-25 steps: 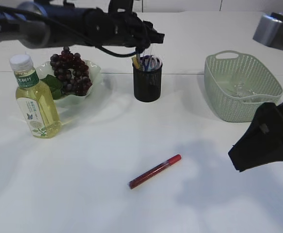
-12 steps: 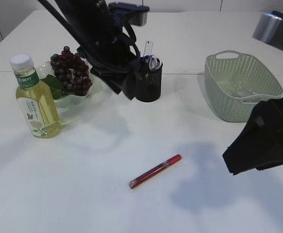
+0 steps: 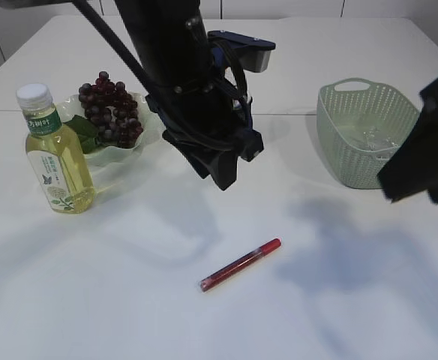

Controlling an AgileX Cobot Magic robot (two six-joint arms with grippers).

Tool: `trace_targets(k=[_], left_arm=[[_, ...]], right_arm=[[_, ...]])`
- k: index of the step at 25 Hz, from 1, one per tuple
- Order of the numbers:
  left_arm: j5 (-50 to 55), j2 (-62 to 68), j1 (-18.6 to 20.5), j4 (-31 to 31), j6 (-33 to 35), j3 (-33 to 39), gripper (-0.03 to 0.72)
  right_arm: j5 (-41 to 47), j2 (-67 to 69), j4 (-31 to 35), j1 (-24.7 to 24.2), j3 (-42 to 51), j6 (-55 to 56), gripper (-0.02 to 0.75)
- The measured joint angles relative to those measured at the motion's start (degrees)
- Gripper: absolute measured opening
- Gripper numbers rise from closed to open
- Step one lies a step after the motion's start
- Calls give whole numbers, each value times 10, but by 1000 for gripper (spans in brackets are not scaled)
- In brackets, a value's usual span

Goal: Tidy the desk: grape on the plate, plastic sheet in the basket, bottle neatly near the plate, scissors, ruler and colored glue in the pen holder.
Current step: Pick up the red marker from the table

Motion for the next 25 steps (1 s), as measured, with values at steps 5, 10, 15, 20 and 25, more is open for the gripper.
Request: trace_targets(k=[5,10,15,20,25], left_arm=[[0,14,-19,-5,0,0,244],[0,52,-41,-7,0,18,244],[-1,103,-43,5,14,19,244],[-3,148,-43,16,40,17,244],[-5,168,-43,50,58,2,244]], right_arm=[[1,0,-82,-83,-43,3,419],[5,0,-134,-91,-47,3,419],[6,0,-119,-91,-47,3,419],[9,0,-93,-91,-47,2,419],[9,0,-87,-91,-47,1,419]])
